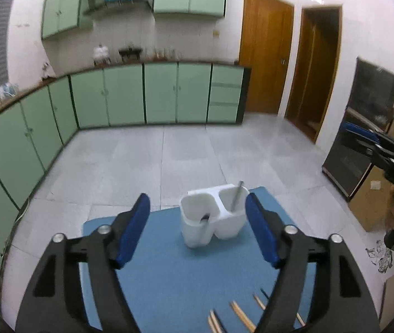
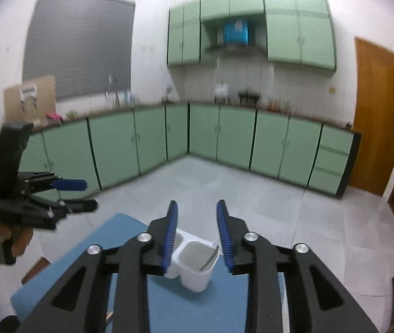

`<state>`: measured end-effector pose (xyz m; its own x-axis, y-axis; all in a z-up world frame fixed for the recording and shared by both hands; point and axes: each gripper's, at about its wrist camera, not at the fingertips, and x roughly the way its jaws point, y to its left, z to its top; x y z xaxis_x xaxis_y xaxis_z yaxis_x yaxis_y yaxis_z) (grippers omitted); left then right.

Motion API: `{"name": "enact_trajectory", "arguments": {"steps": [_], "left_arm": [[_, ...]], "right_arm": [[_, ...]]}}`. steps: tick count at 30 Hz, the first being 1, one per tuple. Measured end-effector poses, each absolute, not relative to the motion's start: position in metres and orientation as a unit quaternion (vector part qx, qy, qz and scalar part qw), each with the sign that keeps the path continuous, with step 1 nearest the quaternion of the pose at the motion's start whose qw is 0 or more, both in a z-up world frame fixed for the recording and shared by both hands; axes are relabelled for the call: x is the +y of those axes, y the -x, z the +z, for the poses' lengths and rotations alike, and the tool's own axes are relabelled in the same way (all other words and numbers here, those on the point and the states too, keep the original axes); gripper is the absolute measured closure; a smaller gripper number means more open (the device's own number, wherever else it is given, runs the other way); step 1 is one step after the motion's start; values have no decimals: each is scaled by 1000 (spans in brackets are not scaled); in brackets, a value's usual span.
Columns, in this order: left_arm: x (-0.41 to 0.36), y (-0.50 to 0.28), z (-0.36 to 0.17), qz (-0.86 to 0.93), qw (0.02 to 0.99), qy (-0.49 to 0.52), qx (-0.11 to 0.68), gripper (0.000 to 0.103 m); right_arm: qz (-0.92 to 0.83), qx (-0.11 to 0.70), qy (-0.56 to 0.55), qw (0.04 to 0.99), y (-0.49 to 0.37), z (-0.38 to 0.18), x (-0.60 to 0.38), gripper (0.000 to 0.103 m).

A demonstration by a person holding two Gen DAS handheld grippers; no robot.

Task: Organize utensils
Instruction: 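Move both open tools back over the chopsticks on the table, then grasp the red-patterned chopsticks with the left tool while the right tool grasps a plain wooden chopstick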

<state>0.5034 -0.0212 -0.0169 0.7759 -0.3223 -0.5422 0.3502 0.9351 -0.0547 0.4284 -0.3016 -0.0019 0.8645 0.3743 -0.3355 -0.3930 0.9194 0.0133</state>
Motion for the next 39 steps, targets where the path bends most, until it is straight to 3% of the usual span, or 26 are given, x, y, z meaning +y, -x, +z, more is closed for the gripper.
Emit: {"name": "enact_trajectory", "arguments": {"steps": [5,13,18,23,31,39], "left_arm": [[10,-361,-42,-153,953,-33,258,24],[4,-206,-163,-102,951,-45,289,25],[-7,-192,-225,-115,927,-26,355,31],[-11,-210,-248,-122,917,-21,379,43],[-20,-221,-274,-121,910,-16,397,50],[-24,-229,-287,-115,906,-22,406,78]], "right_arm": [[179,178,9,968,-288,-56,-306,58],[139,267,-30,953,-165,-179,-277,60],[149,296,-26,943,-151,-217,-247,64],[152,310,-14,938,-161,-240,-231,71],[148,330,-18,932,-167,-265,-232,71],[148,331,-19,932,-169,-269,-233,71]]}}
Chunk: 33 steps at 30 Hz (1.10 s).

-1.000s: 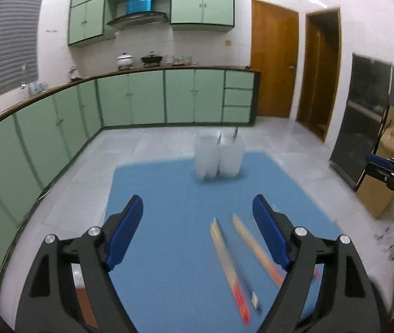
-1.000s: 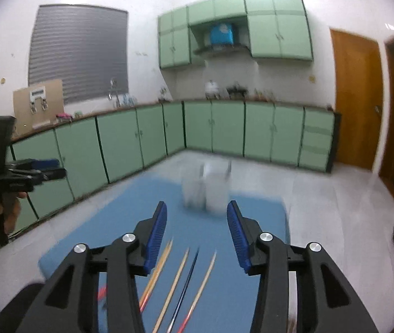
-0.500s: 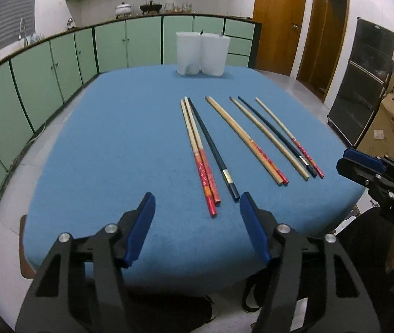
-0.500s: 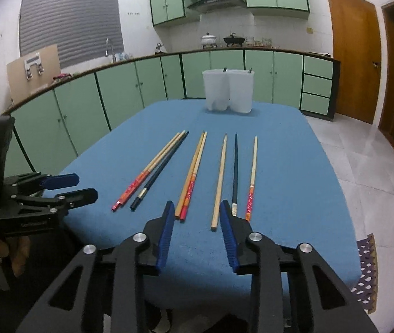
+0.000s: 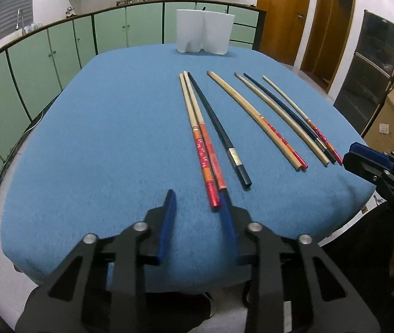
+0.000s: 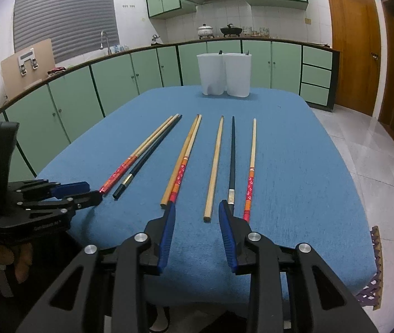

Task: Organize utensils
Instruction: 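Grasp the red-patterned chopsticks with the left tool while the right tool grasps a plain wooden chopstick, then lift the chopsticks with the left tool toward the white holder while the right tool carries its chopstick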

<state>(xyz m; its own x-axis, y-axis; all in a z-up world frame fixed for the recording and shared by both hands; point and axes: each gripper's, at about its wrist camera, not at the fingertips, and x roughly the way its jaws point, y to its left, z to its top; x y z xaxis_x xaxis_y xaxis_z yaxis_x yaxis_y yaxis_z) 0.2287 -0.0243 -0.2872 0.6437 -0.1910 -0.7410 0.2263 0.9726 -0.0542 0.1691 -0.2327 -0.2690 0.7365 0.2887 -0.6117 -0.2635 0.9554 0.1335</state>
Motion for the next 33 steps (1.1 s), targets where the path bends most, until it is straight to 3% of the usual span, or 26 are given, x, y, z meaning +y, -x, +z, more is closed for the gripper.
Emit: {"name": "enact_trajectory", "arguments": {"steps": [2,3,10,23,33], "left_arm": [[-26,-230,-288,-120,907,-20,403,94],[-25,-230,-287,-119,908,-17,401,97],[-22,-228,-284,-122,911,-4,393,97],[-19,-224,-277,-126,916,1,380,97],[-11,-217,-213,-128,935,-6,330,97]], "right_arm": [[149,334,-17,931,-171,-271,-232,71],[150,335,-15,930,-172,-272,-231,71],[150,342,-2,928,-181,-279,-224,73],[143,364,1,921,-192,-294,-222,95],[144,312,-13,939,-176,-231,-232,95]]}}
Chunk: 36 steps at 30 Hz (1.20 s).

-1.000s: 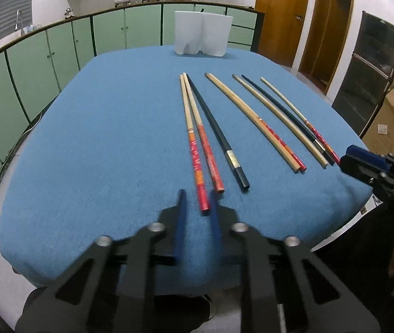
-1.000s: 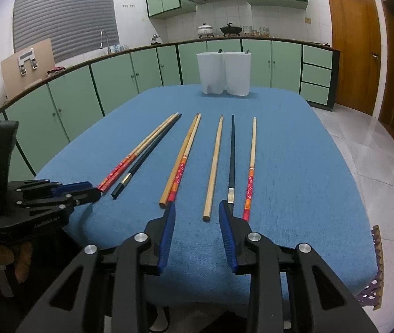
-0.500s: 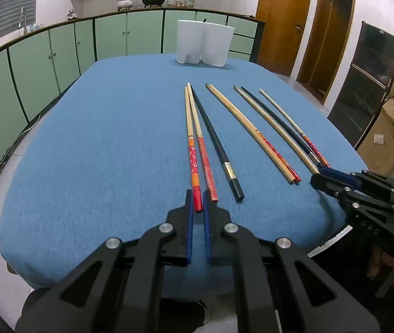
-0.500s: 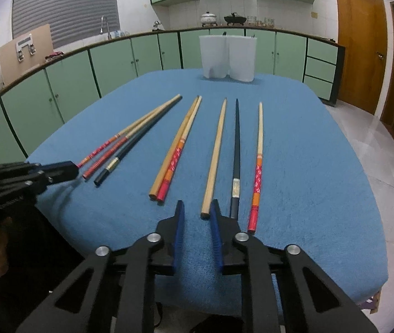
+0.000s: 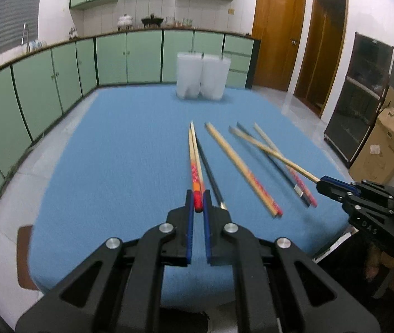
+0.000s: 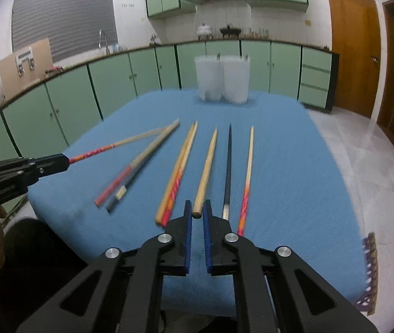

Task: Organize utensils
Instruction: 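Lift the chopsticks with the left tool toward the white holder while the right tool carries its chopstick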

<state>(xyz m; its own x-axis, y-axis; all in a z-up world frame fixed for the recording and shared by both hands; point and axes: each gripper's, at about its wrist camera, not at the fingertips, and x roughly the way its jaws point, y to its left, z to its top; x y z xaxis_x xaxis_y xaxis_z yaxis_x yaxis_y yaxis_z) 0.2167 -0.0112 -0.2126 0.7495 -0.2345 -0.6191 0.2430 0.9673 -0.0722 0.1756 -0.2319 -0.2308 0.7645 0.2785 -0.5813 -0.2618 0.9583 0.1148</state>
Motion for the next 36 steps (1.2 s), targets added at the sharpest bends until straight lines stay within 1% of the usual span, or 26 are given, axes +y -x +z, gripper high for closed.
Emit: {"name": "enact_trajectory", "arguments": {"steps": [7,14,23,30,36], "left_arm": [[-6,-217,-152,-141,950,-22,277,97],[-1,-241,-110,-160,953,-29,256,98],[0,-290,-92,-182,947,-39,262,98],[1,-320,-89,-194,942,-36,270,98],[-1,-344,-74,-199,941,-37,270,98]], "right_arm": [[151,259,-11,954,-179,-164,-238,96],[169,238,18,956,-210,-115,-233,96],[193,257,54,945,-270,-93,-220,96],[208,285,55,934,-312,-84,-219,96],[221,291,51,929,-335,-61,-218,96]]}}
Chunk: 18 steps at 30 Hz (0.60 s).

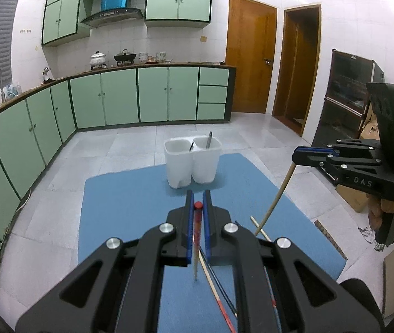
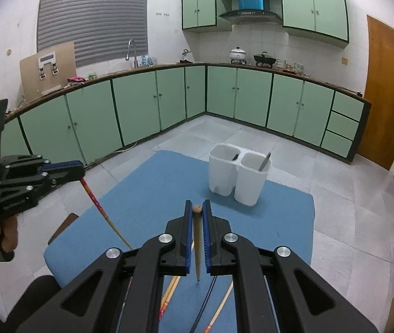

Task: Organize utensils
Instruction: 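Lift the chopsticks with the left tool toward the white holder while the right tool carries its chopstick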

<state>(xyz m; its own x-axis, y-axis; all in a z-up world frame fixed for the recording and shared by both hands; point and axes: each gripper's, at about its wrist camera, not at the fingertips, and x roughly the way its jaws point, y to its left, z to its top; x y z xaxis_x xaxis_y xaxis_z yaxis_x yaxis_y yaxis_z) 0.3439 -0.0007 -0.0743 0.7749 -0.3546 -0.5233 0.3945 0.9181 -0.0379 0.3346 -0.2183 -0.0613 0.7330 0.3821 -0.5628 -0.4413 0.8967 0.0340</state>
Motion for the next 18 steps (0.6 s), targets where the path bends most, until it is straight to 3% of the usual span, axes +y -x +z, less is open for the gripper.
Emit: {"name": "enact_trajectory", "arguments": {"steps": [12,18], "left_arm": [[-24,-431,27,-185,959,-44,208,98],[-45,-487,53,-167,967,-37,190,98]], "right_arm": [[207,263,46,941,-425,37,-219,96],[178,251,34,951,-487,63,-224,96]]}}
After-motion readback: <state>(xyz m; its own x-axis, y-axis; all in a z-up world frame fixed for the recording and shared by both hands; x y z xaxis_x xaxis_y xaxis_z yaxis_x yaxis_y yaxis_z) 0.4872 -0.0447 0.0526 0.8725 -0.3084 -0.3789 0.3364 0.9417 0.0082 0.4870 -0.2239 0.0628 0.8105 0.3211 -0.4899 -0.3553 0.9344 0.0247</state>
